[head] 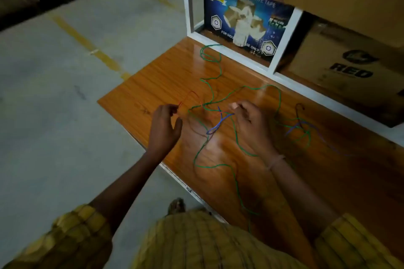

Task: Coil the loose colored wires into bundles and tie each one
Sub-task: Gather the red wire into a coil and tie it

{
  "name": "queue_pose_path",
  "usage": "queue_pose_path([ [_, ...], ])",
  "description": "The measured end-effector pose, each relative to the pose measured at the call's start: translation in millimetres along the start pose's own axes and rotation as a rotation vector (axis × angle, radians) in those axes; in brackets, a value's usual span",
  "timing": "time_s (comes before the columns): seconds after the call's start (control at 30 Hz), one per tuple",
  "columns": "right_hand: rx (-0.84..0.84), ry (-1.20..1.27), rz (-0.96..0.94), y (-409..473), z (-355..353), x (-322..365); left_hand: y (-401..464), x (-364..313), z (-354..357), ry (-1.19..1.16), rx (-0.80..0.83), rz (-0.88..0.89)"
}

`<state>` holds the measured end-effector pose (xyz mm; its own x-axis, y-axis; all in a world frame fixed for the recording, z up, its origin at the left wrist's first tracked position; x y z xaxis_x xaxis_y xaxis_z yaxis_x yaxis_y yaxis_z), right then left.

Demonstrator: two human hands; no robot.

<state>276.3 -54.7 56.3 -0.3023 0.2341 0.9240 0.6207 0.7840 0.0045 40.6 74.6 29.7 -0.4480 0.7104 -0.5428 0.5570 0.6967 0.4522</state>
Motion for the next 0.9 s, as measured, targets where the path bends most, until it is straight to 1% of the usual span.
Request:
queue_pose_path([
  [0.07, -0.009, 0.018, 0.019, 7, 8, 2, 11, 21, 1, 0.063, 0.062, -0.009],
  [0.13, -0.009, 0.034, 0.022, 13, 19, 8, 22, 49, 11, 0.067, 0.181, -0.06],
  [0.2, -0.014, 0.063, 0.042, 23, 32, 11, 32, 66, 24, 0.055, 0.315, -0.018],
  [0.27, -0.014, 0.065, 0.067, 35, 44, 12, 40, 71, 32, 0.022, 0.427, 0.069],
  [0.37, 0.016, 0.025, 0.116, 53, 65, 13, 55, 61, 30, -0.094, 0.493, 0.232],
  [0.4, 0.043, -0.005, 0.137, 58, 71, 13, 60, 56, 24, -0.165, 0.508, 0.259],
  [0.47, 0.078, -0.082, 0.167, 71, 82, 11, 70, 44, 11, -0.363, 0.537, 0.252],
  [0.57, 0.092, -0.127, 0.225, 84, 96, 10, 89, 25, -7, -0.702, 0.584, 0.174],
  [0.73, 0.068, -0.219, 0.324, 87, 116, -1, 119, 8, -14, -1.164, 0.571, -0.07],
  [0.8, 0.055, -0.261, 0.267, 80, 115, 8, 125, 9, -6, -1.31, 0.567, -0.201],
  [0.83, 0.033, -0.322, 0.187, 76, 112, 18, 128, 9, -1, -1.372, 0.563, -0.254],
  [0.9, -0.014, -0.538, 0.025, 61, 106, 39, 134, 6, 8, -1.465, 0.537, -0.304],
])
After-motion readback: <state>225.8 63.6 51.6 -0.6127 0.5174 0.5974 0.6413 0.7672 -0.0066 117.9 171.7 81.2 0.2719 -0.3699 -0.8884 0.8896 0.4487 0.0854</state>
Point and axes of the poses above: each hand's wrist, its own y-axis towards the middle knuckle, its own z-axis out of the palm, x = y × z, the point moved 9 cm from there along y, towards the middle knuckle, and after that the axes turned 12 degrees about z, right-handed, at the moved point
